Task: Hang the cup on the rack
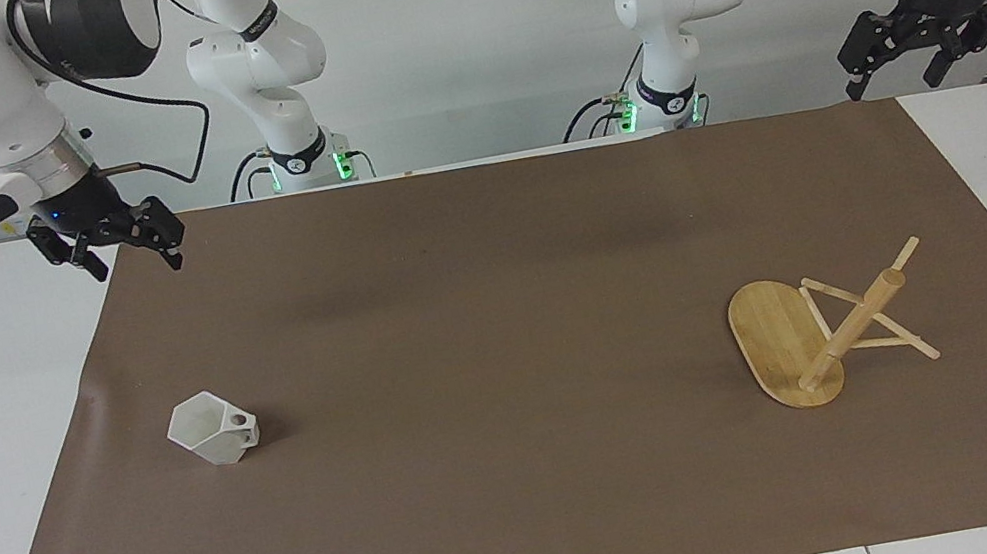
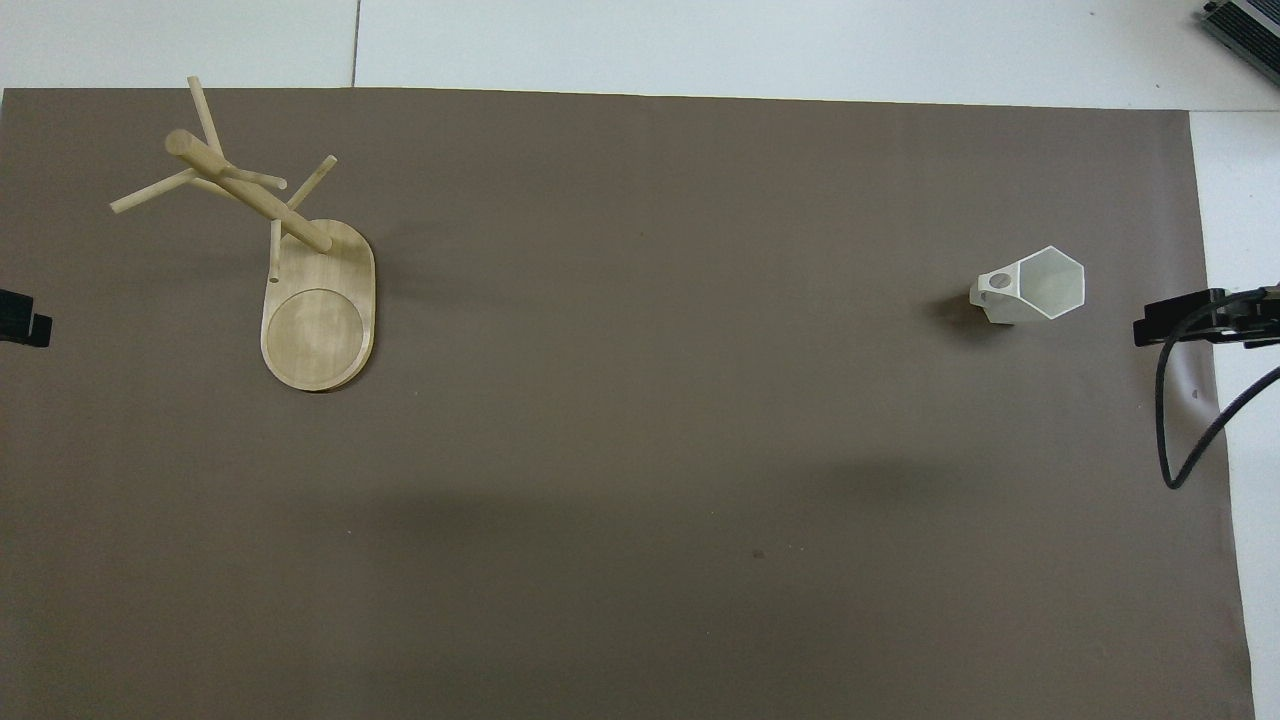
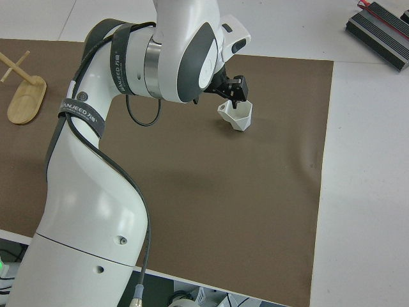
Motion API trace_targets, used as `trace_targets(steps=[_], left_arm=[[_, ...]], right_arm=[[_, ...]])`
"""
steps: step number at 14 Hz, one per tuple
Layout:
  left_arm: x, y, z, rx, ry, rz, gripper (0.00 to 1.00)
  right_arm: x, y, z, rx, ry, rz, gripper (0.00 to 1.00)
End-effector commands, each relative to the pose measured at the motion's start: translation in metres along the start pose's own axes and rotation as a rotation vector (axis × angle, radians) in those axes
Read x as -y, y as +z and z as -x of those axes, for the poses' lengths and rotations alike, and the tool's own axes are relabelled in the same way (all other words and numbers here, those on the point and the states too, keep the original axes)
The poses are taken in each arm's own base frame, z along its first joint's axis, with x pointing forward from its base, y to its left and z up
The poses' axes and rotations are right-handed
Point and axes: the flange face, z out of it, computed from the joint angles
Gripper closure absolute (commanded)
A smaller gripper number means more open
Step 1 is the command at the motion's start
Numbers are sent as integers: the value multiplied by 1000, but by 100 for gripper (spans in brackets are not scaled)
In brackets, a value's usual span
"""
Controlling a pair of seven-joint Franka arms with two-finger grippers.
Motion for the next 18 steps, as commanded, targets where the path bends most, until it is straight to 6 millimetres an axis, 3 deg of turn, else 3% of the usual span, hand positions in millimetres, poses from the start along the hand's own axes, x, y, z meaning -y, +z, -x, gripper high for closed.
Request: trace_targets(steps=[1,12,18], left_arm=[[0,-1,9,6,4,7,0],[1,-1,9,6,1,7,0],[1,-1,9,6,2,7,0]], right_arm=[[0,0,4,-2,12,-16,0],[2,-1,-4,-58,0,-12,0],[-7,29,-36,-95,-1,-2,0]])
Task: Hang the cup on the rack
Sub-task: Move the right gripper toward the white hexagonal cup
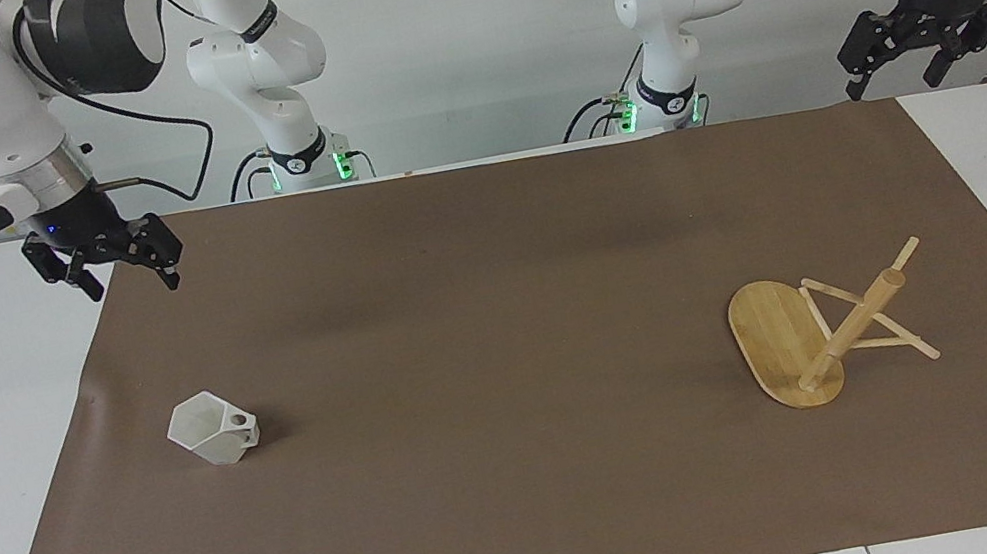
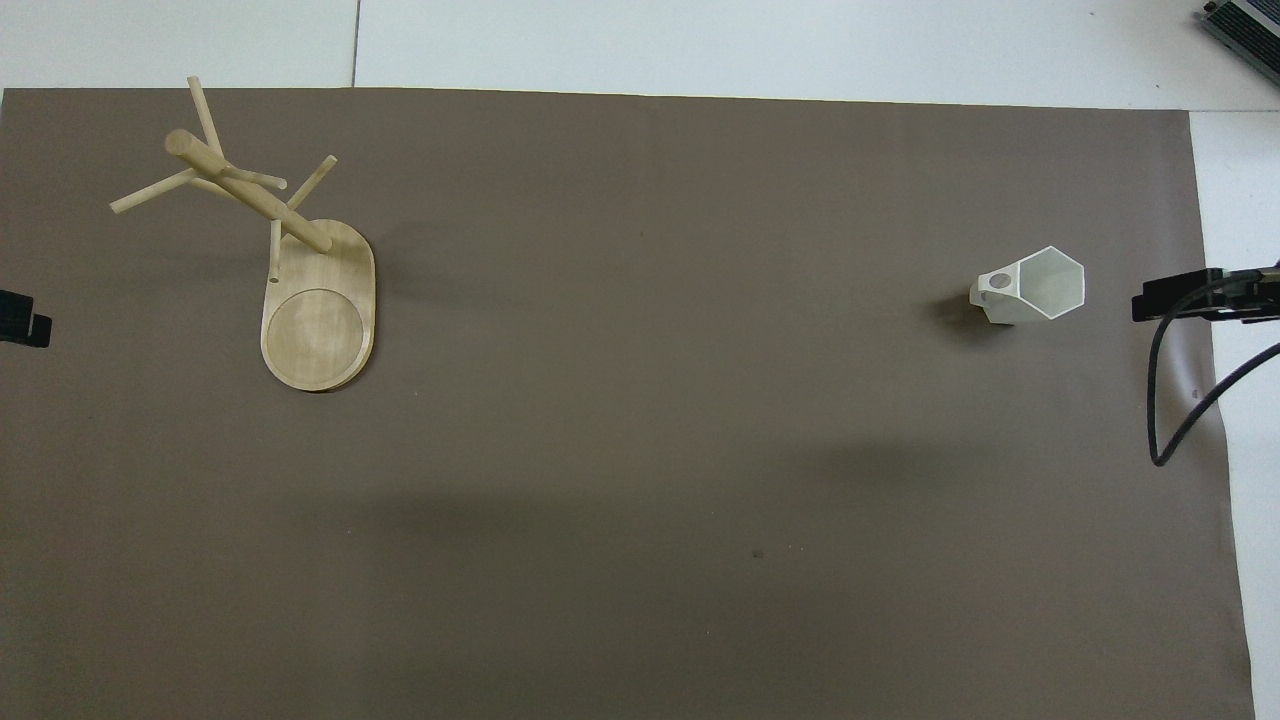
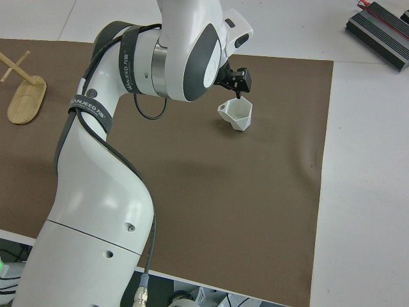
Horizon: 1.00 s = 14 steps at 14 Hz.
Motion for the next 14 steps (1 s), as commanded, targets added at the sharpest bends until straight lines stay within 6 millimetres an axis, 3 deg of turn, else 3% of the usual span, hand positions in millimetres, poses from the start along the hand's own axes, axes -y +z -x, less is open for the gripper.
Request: trace_targets(steps=[1,3,5,9,14], left_arm=[[1,0,9,6,2,7,0],[1,0,9,6,2,7,0],[0,0,9,7,4,7,0],[-2,0,9,7,9,7,0],[-10,-1,8,6,22,7,0]], right_arm=[[-7,23,-15,-14,-11,-8,0],[-15,50,-27,-11,-38,-7,0],[-39,77,-37,-17,-53,-2,0],[-49,117,-53,-48,-49,-4,0],[-47,162,-66,-55,-47,-15,0]])
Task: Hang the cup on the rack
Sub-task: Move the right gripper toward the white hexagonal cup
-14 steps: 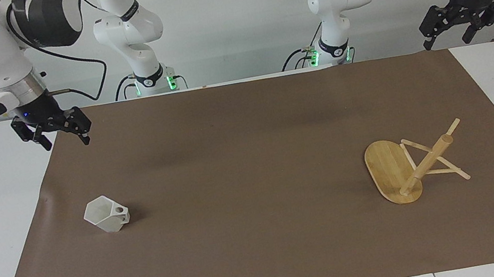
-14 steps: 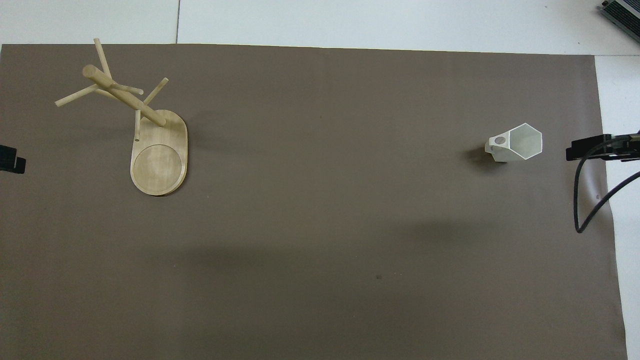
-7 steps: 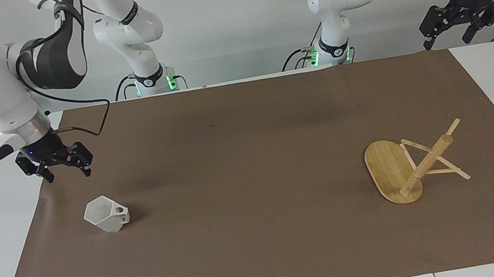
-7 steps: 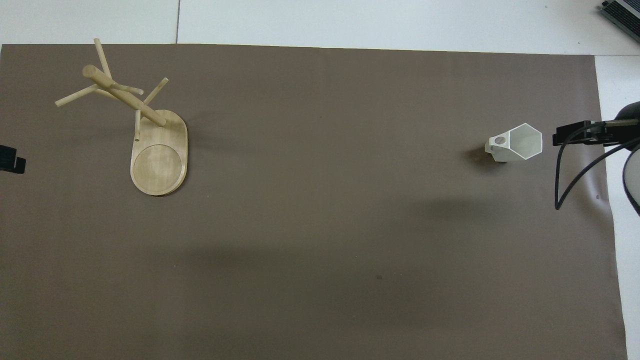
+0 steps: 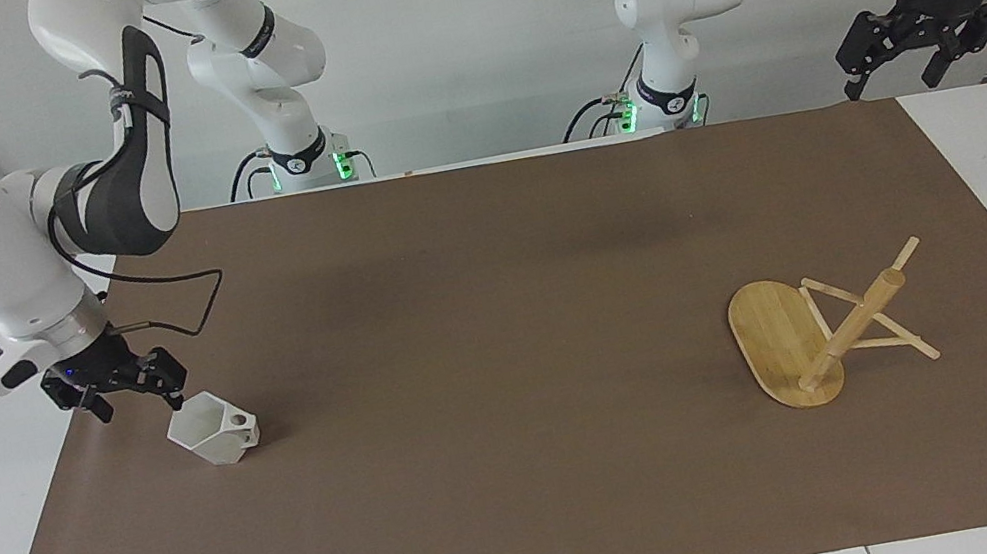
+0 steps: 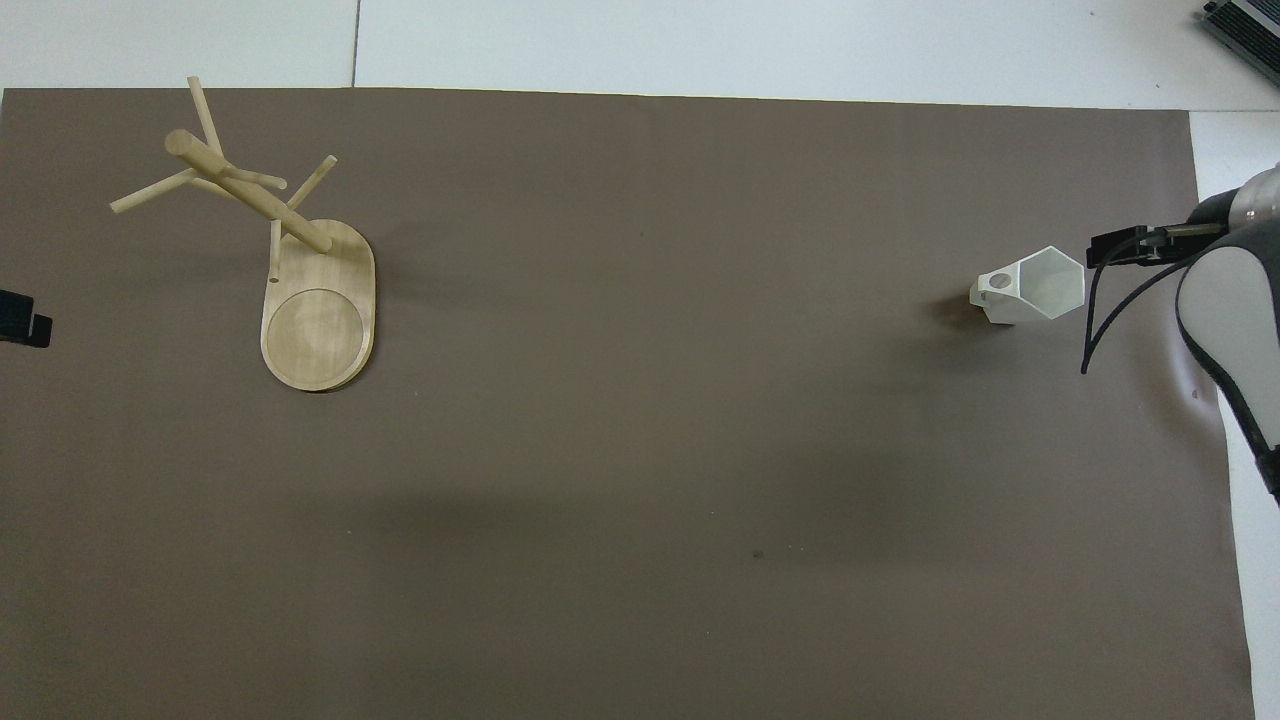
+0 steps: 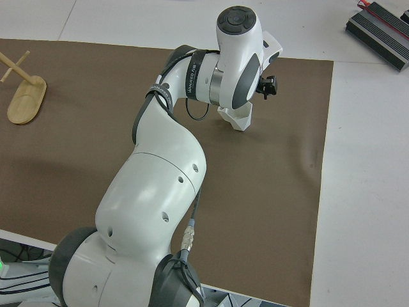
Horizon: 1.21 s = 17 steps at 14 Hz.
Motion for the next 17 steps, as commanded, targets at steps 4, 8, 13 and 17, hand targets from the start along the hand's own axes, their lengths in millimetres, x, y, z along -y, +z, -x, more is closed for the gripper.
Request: trace_targets(steps=[4,8,13,17], left_arm=[[-5,0,9,6,11,7,0],[0,-1,9,3,1,7,0],[-6,-1,8,0,17,7,0],[-12,-2,6,-11,26,6,0]], right_arm=[[-13,72,-9,-3,-34,-14,0],[-28,88,-4,14,-34,-37,0],[-26,86,-2,31,-21,-62,0],[-21,80,-2,51,-26,-72,26]])
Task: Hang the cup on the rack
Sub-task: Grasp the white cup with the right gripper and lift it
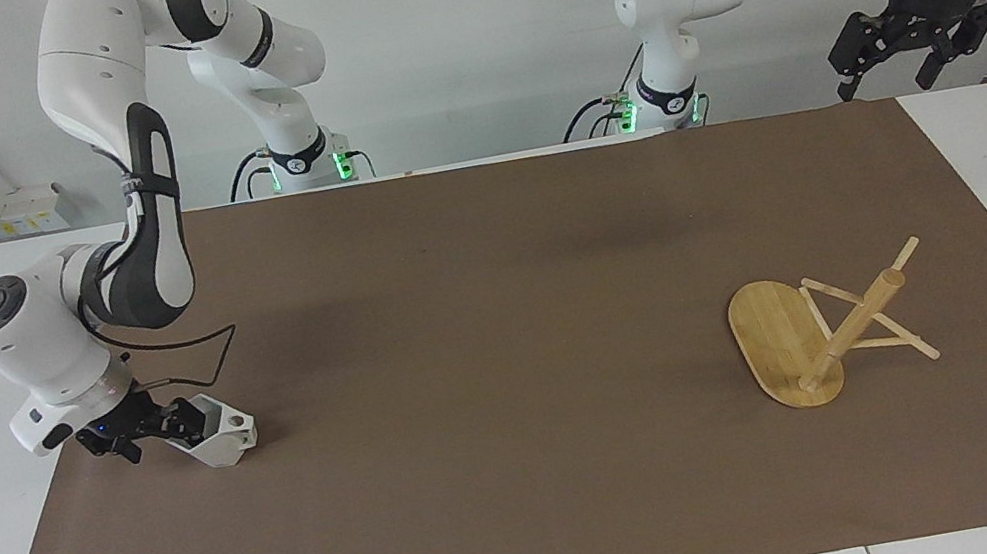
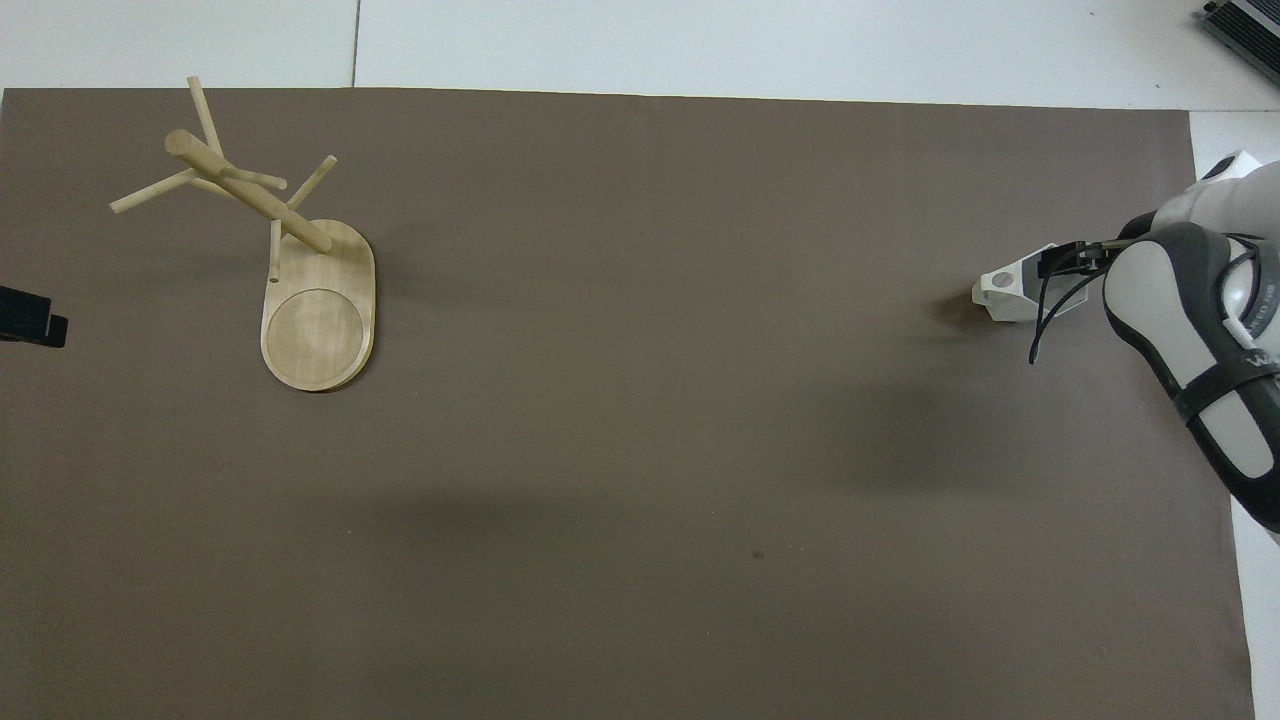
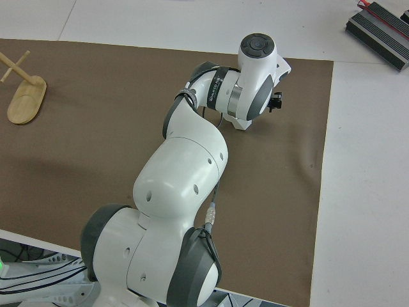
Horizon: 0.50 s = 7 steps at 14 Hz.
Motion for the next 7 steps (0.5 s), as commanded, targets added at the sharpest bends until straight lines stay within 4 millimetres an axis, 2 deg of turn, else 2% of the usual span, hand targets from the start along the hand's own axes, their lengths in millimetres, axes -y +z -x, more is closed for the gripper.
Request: trace_targets(steps=[1,4,6,7], left_arm=[[-4,-2,7,-10,11,6,0],[-6,-3,4,-27,16,6,0],[-6,-4,3,-37,16,5,0],[-6,-4,3,-39,16,5,0]], right_arm=[[3,-6,1,6,-12,-30,40],[5,-9,0,-3,19,-56,79],[7,-11,0,-7,25,-63,95],[8,-11,-1,-7,25,-64,100]])
